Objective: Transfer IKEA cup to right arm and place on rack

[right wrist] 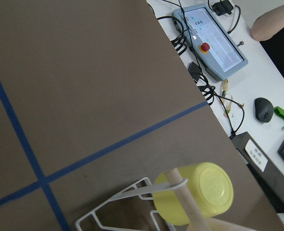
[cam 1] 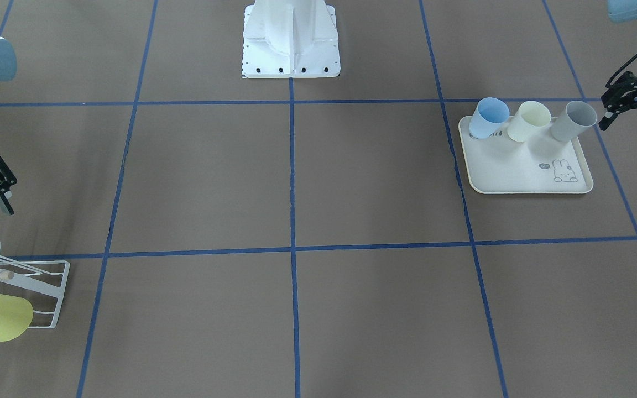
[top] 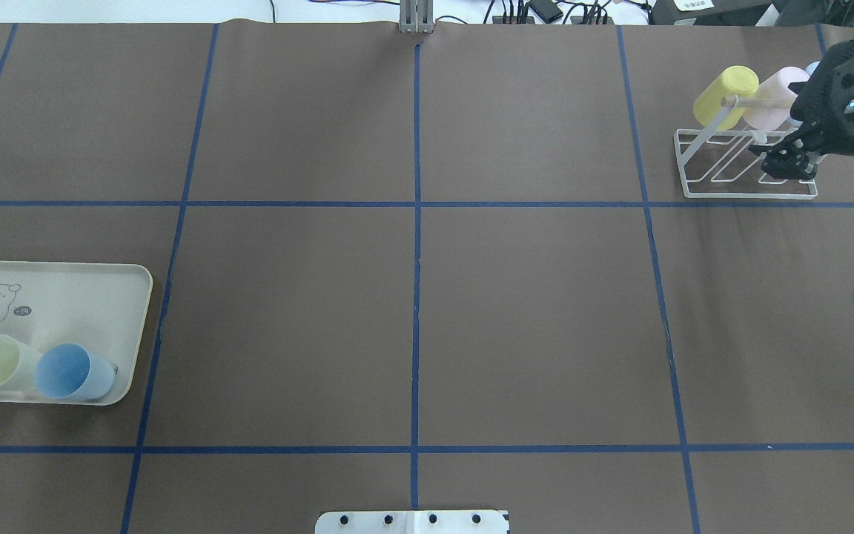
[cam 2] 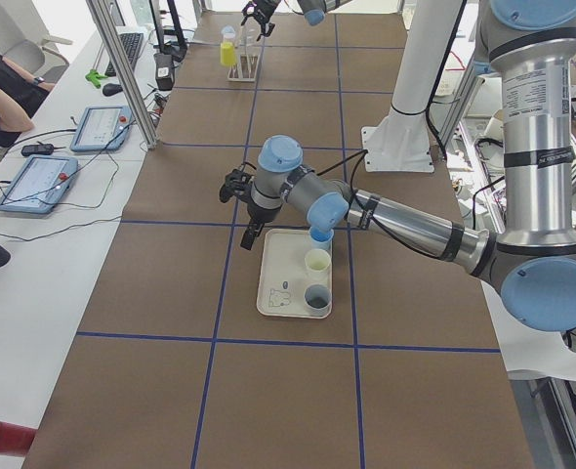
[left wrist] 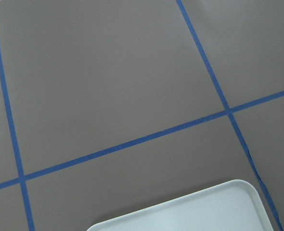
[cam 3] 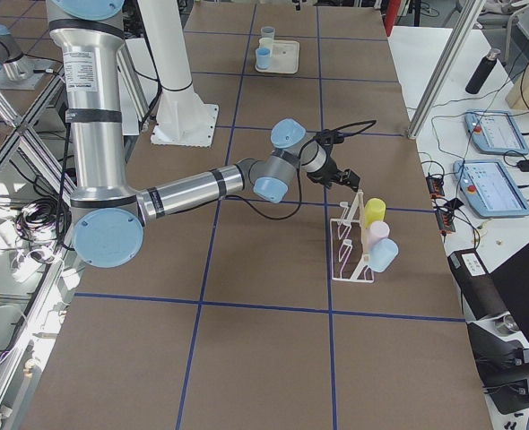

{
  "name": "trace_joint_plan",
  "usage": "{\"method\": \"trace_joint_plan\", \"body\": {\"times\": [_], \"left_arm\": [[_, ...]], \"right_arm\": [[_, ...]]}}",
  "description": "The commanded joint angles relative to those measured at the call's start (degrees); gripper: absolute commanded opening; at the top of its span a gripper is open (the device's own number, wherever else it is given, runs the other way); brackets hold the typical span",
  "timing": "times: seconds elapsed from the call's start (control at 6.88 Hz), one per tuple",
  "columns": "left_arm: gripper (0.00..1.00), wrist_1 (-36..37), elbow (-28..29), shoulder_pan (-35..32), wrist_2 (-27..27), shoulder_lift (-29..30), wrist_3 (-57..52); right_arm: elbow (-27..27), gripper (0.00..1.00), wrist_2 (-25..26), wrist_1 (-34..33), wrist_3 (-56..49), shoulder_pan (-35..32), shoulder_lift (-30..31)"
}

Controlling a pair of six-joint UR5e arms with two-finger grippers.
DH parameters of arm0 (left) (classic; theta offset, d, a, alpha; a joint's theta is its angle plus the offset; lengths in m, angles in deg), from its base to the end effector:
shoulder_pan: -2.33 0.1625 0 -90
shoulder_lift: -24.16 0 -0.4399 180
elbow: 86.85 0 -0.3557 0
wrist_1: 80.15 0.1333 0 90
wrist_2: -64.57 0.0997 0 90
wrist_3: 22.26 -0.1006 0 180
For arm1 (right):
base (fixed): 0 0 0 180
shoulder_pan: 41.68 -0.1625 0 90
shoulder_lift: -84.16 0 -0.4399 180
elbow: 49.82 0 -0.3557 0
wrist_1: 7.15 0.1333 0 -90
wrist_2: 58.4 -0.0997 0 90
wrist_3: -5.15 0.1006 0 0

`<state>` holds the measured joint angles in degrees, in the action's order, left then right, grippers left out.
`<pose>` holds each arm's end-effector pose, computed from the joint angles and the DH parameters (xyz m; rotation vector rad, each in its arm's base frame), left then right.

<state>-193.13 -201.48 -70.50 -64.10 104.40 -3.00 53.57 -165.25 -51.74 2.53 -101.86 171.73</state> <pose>0.0496 -0.3993 0.5056 0.3998 0.8152 0.1889 -0.1549 -0.4797 0.4640 0.9879 -0.5176 -0.6646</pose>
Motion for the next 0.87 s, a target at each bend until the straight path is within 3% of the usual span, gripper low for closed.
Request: {"method": "trace_joint_plan", "body": {"times": [0.0, 0.15, 0.44, 0.58, 0.73], "left_arm": [[1.0, -4.52, 0.81, 0.06, 1.13, -5.43, 0.25], [1.0, -8.36, 2.81, 0.06, 2.88, -7.45, 0.42], [1.0, -27.9, 12.02, 0.49, 3.94, -11.67, 8.53], [1.0, -32.17, 14.76, 0.85, 4.82, -12.99, 8.77], [1.0, -32.12, 15.05, 2.85, 5.53, -13.18, 9.56]], "right_arm": [[0.06, 1.0, -9.39, 0.2, 23.87, 0.76, 0.24], [0.23, 1.0, -11.35, -0.14, 26.59, 1.9, 0.15], [1.8, 1.0, -10.84, -0.32, 26.61, 5.41, 0.15], [2.94, 0.99, -10.14, -3.8, 26.79, 6.64, -0.37], [6.69, 0.99, -9.61, -11.93, 26.79, 8.65, -1.59]]}}
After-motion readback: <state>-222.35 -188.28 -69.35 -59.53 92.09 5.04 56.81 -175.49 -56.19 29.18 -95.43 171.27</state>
